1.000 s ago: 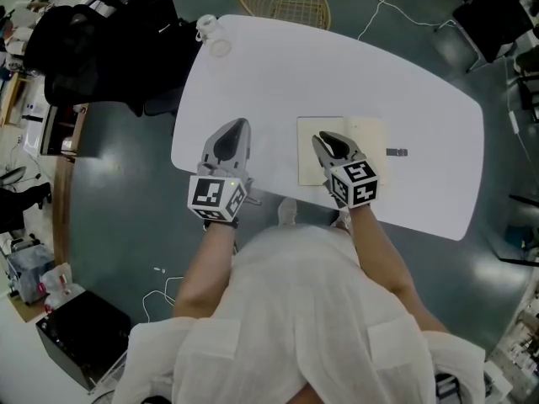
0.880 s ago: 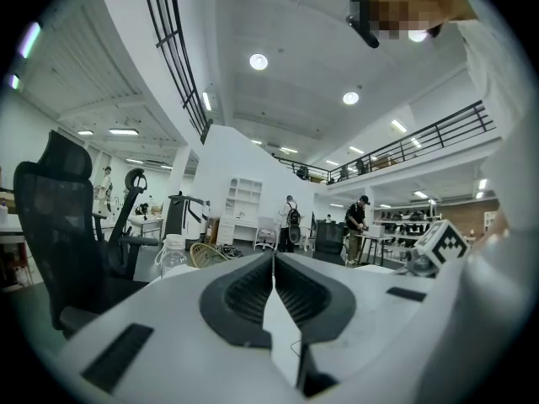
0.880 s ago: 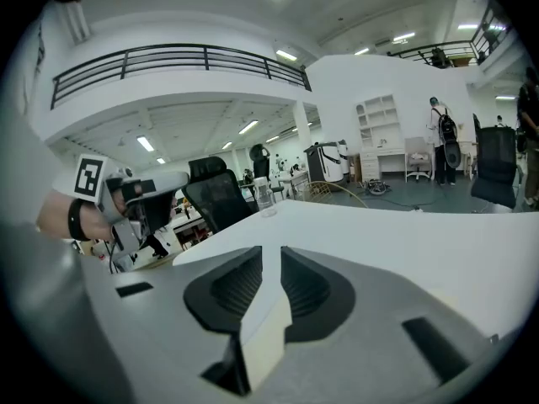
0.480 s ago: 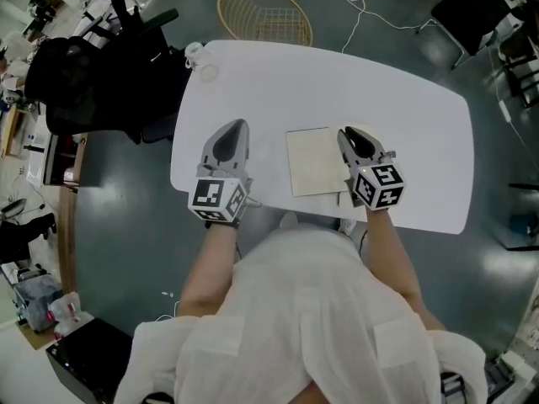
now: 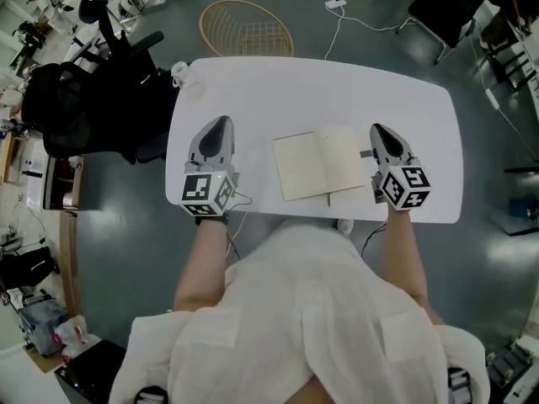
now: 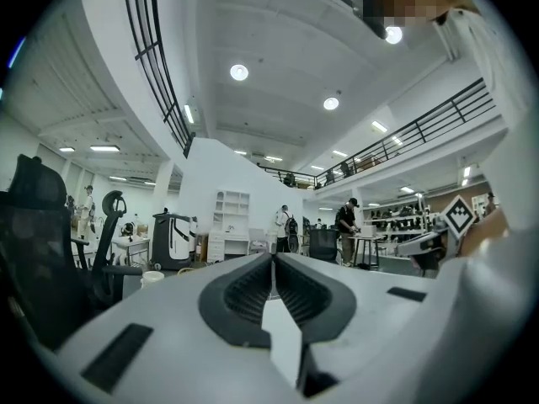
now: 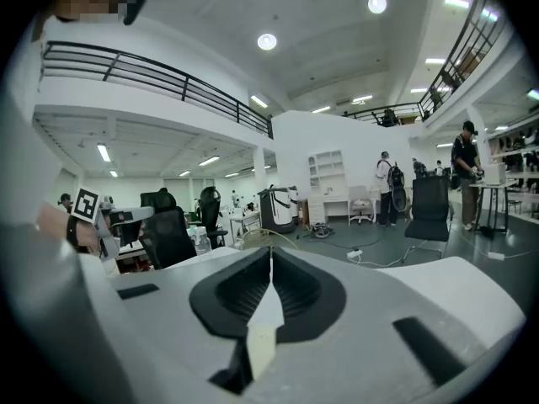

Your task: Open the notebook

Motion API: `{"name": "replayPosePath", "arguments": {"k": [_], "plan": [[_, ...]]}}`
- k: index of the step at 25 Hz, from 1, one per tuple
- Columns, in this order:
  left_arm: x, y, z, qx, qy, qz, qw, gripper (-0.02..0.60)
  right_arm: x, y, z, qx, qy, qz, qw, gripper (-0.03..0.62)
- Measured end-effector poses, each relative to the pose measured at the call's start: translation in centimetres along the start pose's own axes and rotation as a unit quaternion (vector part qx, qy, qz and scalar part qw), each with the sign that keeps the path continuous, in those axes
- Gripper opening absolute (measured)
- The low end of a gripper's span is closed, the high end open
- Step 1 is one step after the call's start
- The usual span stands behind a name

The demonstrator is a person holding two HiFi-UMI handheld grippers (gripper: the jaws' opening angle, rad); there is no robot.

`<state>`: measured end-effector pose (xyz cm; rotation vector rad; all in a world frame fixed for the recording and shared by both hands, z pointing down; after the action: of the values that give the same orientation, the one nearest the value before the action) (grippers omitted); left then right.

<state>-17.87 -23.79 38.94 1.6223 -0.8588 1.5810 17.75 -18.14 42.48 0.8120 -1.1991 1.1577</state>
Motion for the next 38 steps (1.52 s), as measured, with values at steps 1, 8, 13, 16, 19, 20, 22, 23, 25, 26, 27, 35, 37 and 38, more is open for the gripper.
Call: {"name": "replayPosePath", "arguments": {"k": [1,8,13,16,19,20,22,23,25,26,27,35,37,38], "plan": [[-0.2,0.1,0.0,-0.001,-0.002,0.001,1.0,0.017,-0.6,-0.5,-0.6,0.007,-0.013,-0.003,1.0,0.009],[-2.8,0.5,-0.5,-0.015,-0.026,0.018,0.9994,0.017,-5.0,-2.0,-3.6,0.031,-0.097,-0.002,0.995,0.006],[-5.1,0.6,-0.8,-0.011,-0.047,0.027,0.9985,0.017,-7.4,-1.4,-4.2,0.033,-0.119,-0.032,0.992,0.005],[-5.8,0.5,-1.0,-0.01,-0.052,0.027,0.9983,0.017,-8.3,-1.4,-4.6,0.031,-0.127,-0.033,0.991,0.005],[-6.2,0.5,-1.0,-0.01,-0.054,0.03,0.9981,0.017,-9.0,-1.5,-4.8,0.033,-0.137,-0.032,0.99,0.005],[-6.2,0.5,-0.9,-0.01,-0.054,0.03,0.998,0.017,-9.2,-1.6,-4.8,0.033,-0.14,-0.032,0.989,0.005],[-6.3,0.5,-0.9,-0.011,-0.054,0.029,0.998,0.017,-9.5,-1.6,-4.9,0.034,-0.147,-0.03,0.988,0.005],[-6.3,0.4,-0.9,-0.011,-0.054,0.029,0.998,0.017,-9.6,-1.7,-5.0,0.034,-0.15,-0.028,0.988,0.005],[-6.7,0.1,-0.5,-0.008,-0.056,0.031,0.9979,0.017,-10.1,-1.8,-5.0,0.033,-0.154,-0.031,0.987,0.005],[-6.9,0.0,-0.3,-0.006,-0.057,0.033,0.9978,0.017,-10.3,-1.9,-5.0,0.033,-0.154,-0.034,0.987,0.005],[-7.0,-0.1,-0.2,-0.004,-0.058,0.034,0.9978,0.017,-10.3,-1.8,-4.9,0.033,-0.154,-0.036,0.987,0.005],[-7.2,-0.6,0.3,0.006,-0.061,0.035,0.9975,0.017,-10.1,-1.6,-4.5,0.034,-0.147,-0.045,0.988,0.003],[-7.2,-1.0,0.4,0.008,-0.062,0.037,0.9974,0.017,-10.0,-1.7,-4.6,0.034,-0.145,-0.049,0.988,0.003],[-7.2,-1.0,0.5,0.009,-0.062,0.037,0.9973,0.017,-10.1,-1.8,-4.7,0.034,-0.145,-0.05,0.988,0.003]]}}
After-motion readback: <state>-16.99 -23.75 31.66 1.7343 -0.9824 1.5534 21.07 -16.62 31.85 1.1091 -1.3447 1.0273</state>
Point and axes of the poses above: the fingertips, and each gripper's own axes: z forward along the fingers, y to its left, x out of its underside, the point moved 4 cm from there along -z, backward along the fingers, and after that the axes turned 1 degree about x, right-handed, at the moved point
